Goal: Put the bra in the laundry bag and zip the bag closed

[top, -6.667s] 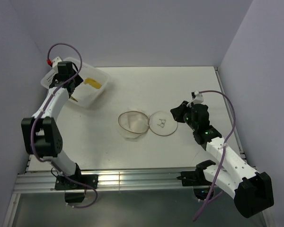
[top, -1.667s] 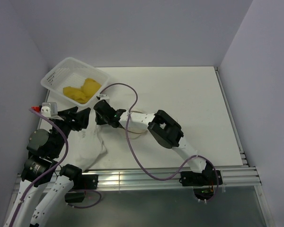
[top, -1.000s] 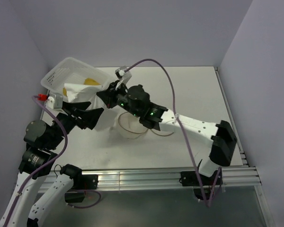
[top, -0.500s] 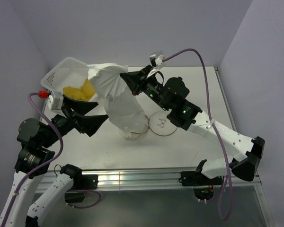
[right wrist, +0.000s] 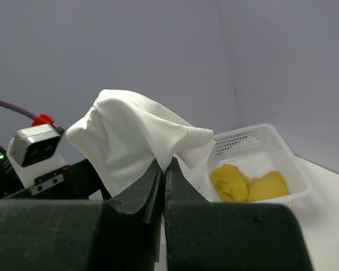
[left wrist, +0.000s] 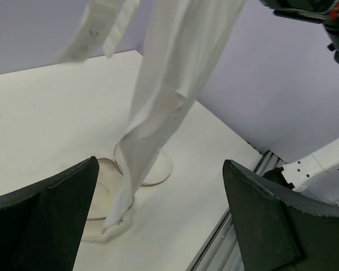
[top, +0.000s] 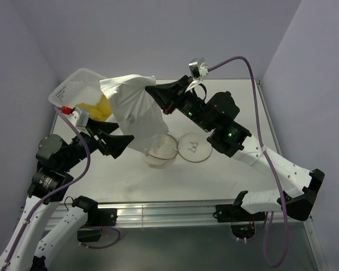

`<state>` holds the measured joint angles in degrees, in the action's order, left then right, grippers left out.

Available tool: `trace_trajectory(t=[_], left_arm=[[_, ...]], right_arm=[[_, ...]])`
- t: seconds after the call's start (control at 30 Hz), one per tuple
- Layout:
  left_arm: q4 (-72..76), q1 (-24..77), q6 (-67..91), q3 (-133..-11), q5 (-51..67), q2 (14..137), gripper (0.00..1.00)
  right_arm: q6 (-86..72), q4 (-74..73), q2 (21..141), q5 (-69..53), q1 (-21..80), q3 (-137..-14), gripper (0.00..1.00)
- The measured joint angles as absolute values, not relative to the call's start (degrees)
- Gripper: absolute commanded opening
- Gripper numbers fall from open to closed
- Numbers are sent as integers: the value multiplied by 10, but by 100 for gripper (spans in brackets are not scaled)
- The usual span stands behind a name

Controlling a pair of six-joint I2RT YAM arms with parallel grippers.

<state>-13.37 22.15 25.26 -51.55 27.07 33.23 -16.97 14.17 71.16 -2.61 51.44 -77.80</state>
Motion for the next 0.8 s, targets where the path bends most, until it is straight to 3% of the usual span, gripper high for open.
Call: trace_trajectory(t=[0.3, 0.6, 0.7, 0.73, 0.77, 0.8], left_arm=[[-106, 222, 248, -490, 262, 351, 98], [-24, 222, 291, -460, 278, 363, 75], [6, 222, 311, -450, 286, 366, 56], [16, 222, 319, -447, 287, 368, 45], [23, 222, 327, -445, 287, 370, 27], [29, 222, 332, -443, 287, 373, 19]], right_arm=[[-208, 153, 712, -69, 497, -779, 0], [-241, 174, 712, -100, 485, -779, 0], [-251, 182, 712, -108, 476, -775, 0], [-255, 184, 712, -111, 473, -773, 0], [-258, 185, 712, -114, 470, -771, 0], [-260, 191, 710, -116, 468, -766, 0]])
